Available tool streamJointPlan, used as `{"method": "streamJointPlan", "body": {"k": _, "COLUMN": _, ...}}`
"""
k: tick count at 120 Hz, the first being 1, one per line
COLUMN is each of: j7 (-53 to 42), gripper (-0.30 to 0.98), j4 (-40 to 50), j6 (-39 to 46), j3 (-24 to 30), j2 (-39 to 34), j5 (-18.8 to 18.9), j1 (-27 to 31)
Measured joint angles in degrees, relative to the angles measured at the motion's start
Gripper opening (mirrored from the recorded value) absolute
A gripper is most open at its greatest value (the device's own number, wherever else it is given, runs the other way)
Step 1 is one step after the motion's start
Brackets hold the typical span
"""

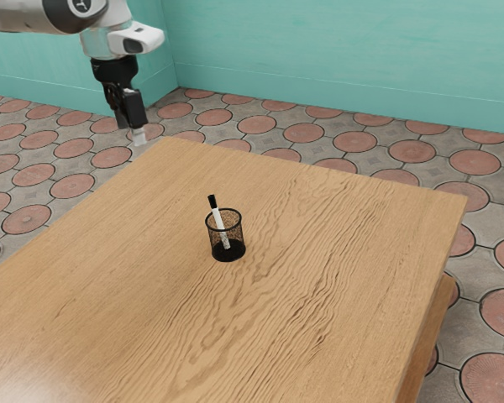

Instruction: Take the marker out of the pen holder and place it to the left of the pen holder.

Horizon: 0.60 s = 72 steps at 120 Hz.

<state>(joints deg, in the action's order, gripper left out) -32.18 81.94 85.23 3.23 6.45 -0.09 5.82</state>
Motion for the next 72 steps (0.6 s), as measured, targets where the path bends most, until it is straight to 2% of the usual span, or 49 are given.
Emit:
{"method": "streamJointPlan", "body": {"k": 24, "j7": -3.59, "gripper": 0.69, "j4": -0.09, "j6": -0.04, "j3": 0.75, "j2": -0.17, "j5": -0.73, "j1": 0.33}}
{"method": "streamJointPlan", "body": {"k": 32, "j7": -8.58, "gripper": 0.69, "j4": -1.44, "j6": -0.07, "j3": 6.39, "j2": -1.68, "j5": -0.01, "j1": 1.68}}
{"method": "streamJointPlan", "body": {"k": 40, "j7": -16.11, "gripper": 0.69, "j4": -2.08, "j6": 0.17, "j3": 11.0, "j2": -2.19, "j5": 3.59, "j1": -0.97}}
{"method": "streamJointPlan", "body": {"k": 47, "j7": -23.59, "gripper": 0.68, "j4": -2.03, "j6": 1.79, "j3": 12.18, "j2": 2.43, "j5": 5.61, "j1": -3.62}}
{"method": "streamJointPlan", "body": {"k": 59, "j7": -35.82, "gripper": 0.68, "j4": -3.36, "j6": 6.42, "j3": 12.56, "j2": 14.44, "j5": 7.53, "j1": -0.33}}
{"method": "streamJointPlan", "body": {"k": 72, "j7": -47.79, "gripper": 0.68, "j4": -5.58, "j6": 10.94, "j3": 12.53, "j2": 23.02, "j5": 8.42, "j1": 0.36}}
